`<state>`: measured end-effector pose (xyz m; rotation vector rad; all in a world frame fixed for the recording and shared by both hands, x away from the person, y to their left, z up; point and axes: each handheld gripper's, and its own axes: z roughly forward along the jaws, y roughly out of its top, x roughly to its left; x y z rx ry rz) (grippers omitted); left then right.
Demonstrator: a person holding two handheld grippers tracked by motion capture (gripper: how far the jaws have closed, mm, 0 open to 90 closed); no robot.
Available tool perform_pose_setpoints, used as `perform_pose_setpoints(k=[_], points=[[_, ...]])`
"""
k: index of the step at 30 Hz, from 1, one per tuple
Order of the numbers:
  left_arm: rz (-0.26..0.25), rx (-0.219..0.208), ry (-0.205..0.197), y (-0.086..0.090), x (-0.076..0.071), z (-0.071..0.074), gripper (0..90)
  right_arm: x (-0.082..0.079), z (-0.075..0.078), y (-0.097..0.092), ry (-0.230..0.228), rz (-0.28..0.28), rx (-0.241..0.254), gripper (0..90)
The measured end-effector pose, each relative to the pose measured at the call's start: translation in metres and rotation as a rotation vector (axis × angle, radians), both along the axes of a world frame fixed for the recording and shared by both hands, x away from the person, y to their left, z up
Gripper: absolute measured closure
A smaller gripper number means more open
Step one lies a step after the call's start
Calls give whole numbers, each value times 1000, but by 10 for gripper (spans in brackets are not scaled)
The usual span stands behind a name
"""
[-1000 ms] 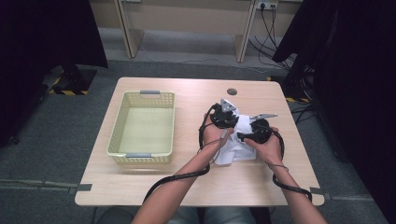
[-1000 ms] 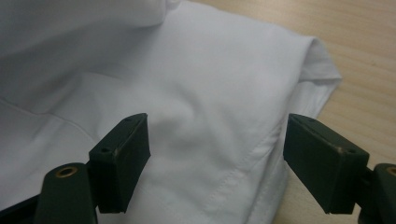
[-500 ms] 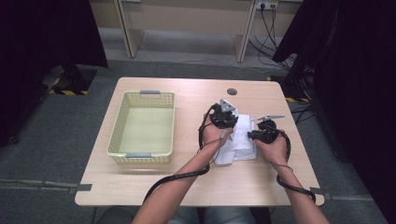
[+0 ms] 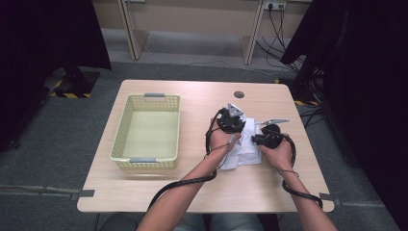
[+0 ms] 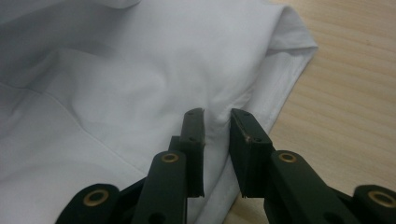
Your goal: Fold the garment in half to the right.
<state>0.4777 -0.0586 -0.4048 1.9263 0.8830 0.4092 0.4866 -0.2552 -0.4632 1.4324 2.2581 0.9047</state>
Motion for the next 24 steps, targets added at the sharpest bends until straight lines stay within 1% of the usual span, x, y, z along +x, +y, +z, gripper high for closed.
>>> perform_pose_setpoints(k=[4,10,12,15,16,19,22,24], points=[[1,9,2,0,0,-2,845,0,0,6,1,21,8,755],[5,21,17,3,1,-8,844,-1,-1,14,1,47,18,750],[7,25,17,3,2,-9,844,-2,-1,17,7,56,22,726],[5,31,17,4,3,-10,843,-3,1,19,26,76,16,655],[6,31,18,4,3,-11,843,-3,3,18,22,74,21,650],[5,38,19,4,3,-13,842,-6,19,13,-35,47,65,613],[6,41,18,4,3,-14,841,-7,41,9,-113,40,90,586],[5,41,19,3,3,-15,840,-8,56,9,-155,42,103,571]])
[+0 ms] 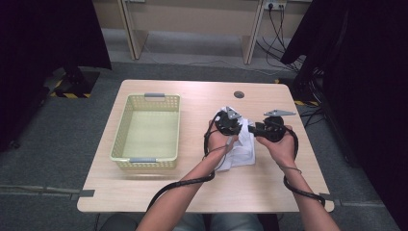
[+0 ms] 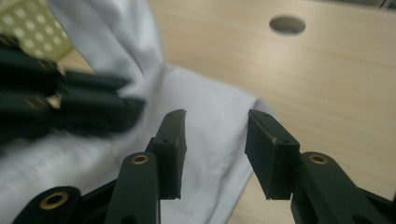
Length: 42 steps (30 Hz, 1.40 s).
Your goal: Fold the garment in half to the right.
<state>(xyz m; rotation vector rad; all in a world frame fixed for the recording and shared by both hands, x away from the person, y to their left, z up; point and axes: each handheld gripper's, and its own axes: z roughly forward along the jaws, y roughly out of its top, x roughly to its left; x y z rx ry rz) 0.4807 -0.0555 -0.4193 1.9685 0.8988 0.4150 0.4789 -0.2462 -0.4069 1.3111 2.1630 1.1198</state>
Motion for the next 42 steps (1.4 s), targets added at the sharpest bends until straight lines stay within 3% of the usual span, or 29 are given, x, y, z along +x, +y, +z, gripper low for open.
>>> perform_pose_setpoints(k=[3,6,12,20,31,42], points=[[-4,9,0,0,0,0,839,1,16,5,-44,25,4,541],[-9,14,-2,-1,0,-1,838,4,25,13,-58,53,14,504],[-14,20,-1,-1,0,-2,837,10,29,30,-56,120,9,425],[-16,25,0,0,-1,-2,834,16,30,43,-46,154,-3,398],[-22,27,-7,0,-2,-2,833,26,27,48,-26,168,-5,416],[-23,31,-14,1,-3,-1,832,36,21,53,-26,187,-63,524]])
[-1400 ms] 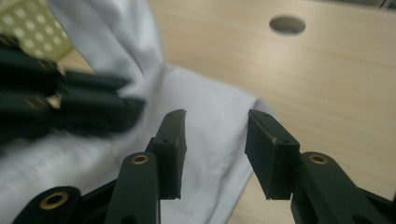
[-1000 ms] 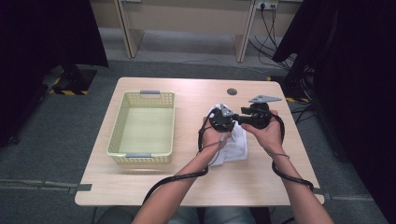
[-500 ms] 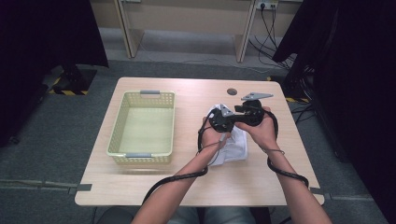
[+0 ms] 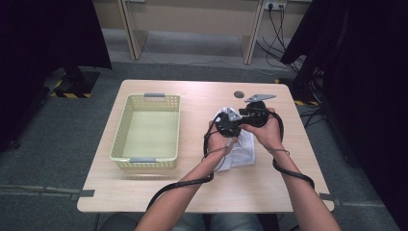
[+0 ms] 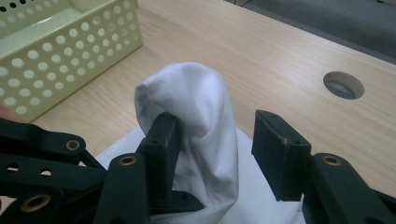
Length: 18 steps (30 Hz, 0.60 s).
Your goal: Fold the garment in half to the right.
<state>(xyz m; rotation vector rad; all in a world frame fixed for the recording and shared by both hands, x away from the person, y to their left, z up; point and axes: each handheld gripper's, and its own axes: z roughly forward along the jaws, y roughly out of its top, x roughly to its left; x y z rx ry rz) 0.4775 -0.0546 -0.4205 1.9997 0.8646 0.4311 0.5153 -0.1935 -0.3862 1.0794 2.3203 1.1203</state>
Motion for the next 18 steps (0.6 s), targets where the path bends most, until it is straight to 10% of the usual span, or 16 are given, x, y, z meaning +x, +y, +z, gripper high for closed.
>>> perform_pose_setpoints(k=[8,18], points=[[-5,1,-6,-1,-1,1,828,3,-3,0,24,-9,-16,782],[-6,9,-19,-3,-2,1,760,2,-2,-2,34,-28,0,854]])
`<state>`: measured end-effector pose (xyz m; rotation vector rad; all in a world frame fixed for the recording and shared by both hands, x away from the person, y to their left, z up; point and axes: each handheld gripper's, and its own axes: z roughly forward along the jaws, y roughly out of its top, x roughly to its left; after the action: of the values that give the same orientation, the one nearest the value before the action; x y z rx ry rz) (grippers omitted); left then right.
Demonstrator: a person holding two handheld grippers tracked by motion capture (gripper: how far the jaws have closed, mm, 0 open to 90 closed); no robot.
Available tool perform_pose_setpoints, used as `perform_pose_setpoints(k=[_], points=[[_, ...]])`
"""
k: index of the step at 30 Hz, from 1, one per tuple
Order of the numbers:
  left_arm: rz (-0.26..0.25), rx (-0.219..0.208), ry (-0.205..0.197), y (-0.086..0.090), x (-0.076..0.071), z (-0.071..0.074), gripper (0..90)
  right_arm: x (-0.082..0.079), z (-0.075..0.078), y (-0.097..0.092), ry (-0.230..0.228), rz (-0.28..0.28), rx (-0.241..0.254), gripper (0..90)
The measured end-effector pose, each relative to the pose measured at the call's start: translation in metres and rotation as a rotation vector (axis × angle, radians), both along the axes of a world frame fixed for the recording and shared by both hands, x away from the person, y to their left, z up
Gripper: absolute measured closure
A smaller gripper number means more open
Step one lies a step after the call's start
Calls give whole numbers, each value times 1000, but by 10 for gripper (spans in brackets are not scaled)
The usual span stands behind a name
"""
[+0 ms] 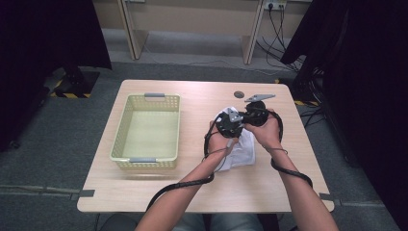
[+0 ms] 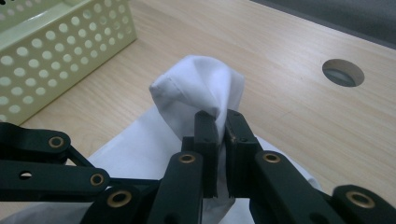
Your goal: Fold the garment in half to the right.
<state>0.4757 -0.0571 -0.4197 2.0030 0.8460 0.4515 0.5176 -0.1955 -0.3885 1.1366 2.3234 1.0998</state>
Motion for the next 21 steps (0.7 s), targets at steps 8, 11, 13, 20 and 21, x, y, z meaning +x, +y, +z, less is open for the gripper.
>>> perform_pose_setpoints(k=[8,11,13,20,21], points=[[-13,-3,-21,1,-9,9,532,2,-2,-10,31,-38,57,852],[-30,-2,-35,5,-16,15,490,4,-6,-15,52,-51,78,847],[-31,-10,-43,9,-19,20,472,5,-7,-17,60,-60,86,843],[6,-58,-76,34,-24,35,445,7,-12,-24,70,-93,94,831],[9,-65,-77,36,-25,36,444,8,-12,-25,69,-94,93,831]])
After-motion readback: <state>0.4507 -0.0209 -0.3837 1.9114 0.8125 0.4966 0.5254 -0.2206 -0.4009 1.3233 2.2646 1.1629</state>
